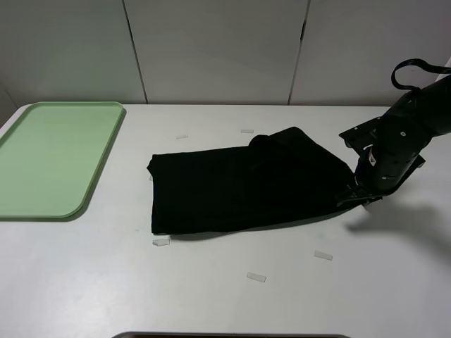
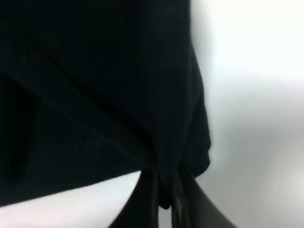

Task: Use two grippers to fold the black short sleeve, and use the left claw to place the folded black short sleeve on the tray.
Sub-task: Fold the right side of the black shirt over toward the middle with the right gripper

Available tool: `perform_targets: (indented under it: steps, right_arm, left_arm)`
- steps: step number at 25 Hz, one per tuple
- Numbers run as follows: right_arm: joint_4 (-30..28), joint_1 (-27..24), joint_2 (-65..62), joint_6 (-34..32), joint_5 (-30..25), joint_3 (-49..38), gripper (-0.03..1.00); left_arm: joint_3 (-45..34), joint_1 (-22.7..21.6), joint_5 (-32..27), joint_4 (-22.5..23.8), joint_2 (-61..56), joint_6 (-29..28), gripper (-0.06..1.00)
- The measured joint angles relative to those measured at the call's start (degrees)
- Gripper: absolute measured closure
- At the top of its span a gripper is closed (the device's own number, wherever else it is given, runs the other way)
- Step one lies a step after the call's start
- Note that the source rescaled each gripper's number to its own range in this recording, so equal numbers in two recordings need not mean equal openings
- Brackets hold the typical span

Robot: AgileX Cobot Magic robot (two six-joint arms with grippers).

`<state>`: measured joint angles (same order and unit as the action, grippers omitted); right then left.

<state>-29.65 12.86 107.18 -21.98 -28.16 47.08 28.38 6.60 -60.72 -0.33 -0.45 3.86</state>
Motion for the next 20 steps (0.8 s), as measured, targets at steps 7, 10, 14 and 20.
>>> perform_targets:
  steps: [7,10,14,20]
  right_arm:
    - [3.4,0.0,-0.2,-0.1,-3.8,1.5,0.95]
    - [5.0,0.0,-2.1,0.0,-8.2,3.9,0.95]
    - [8.3,0.0,-5.4,0.9,-11.9,7.8,0.95]
    - [19.1,0.0,-6.6,5.5,-17.2,12.2,0.95]
  left_arm:
    - [0.0,0.0,0.0,0.0,0.0,0.0,-0.06]
    - [0.0,0.0,0.1,0.0,0.0,0.0,-0.06]
    - [0.0,0.0,0.1,0.0,0.0,0.0,-0.06]
    - [0.0,0.0,0.1,0.0,0.0,0.0,-0.06]
